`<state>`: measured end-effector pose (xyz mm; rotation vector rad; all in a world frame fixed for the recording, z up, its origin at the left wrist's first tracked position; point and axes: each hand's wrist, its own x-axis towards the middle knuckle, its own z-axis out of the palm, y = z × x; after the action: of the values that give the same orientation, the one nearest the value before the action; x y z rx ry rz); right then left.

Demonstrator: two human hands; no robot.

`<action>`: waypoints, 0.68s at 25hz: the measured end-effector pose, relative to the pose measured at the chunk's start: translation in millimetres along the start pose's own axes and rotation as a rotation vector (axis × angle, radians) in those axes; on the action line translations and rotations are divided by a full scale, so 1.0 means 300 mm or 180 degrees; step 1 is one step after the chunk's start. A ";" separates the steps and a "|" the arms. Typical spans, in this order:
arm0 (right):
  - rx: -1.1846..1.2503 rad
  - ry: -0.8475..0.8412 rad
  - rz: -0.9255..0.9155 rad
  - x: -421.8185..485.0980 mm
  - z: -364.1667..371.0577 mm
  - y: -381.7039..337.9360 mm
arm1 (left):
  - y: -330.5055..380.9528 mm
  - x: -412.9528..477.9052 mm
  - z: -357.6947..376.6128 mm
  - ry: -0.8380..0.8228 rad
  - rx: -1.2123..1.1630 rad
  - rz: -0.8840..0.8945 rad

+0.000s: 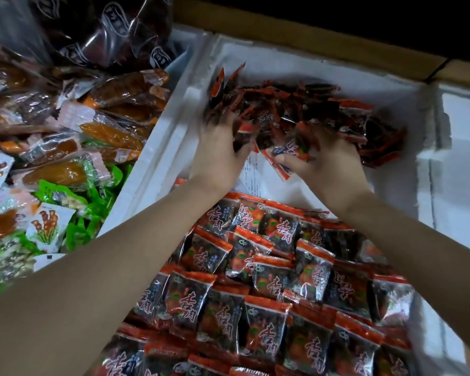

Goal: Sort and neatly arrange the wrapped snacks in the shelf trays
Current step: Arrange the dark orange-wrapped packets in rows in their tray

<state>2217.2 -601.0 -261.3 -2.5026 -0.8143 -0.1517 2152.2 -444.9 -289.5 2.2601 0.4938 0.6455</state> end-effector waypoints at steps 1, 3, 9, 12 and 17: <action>0.0449 0.0007 0.0139 -0.033 -0.037 -0.001 | 0.044 -0.022 -0.015 0.0099 -0.0355 -0.0033; 0.1354 -0.0175 0.0589 -0.115 -0.098 -0.014 | 0.136 -0.077 -0.034 0.0035 -0.1205 -0.0324; 0.2448 -0.0593 0.1417 -0.303 -0.149 0.000 | 0.294 -0.226 0.007 -0.0658 -0.1937 -0.1617; 0.3007 -0.0697 0.1652 -0.349 -0.163 0.040 | 0.327 -0.266 0.039 -0.1104 -0.2282 -0.2170; 0.3389 -0.0842 0.1750 -0.404 -0.188 0.105 | 0.353 -0.312 0.071 -0.1519 -0.2876 -0.2617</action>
<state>2139.3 -714.1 -256.5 -1.6205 -0.1511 0.6440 2105.8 -575.2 -253.4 1.1308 0.6489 -0.1155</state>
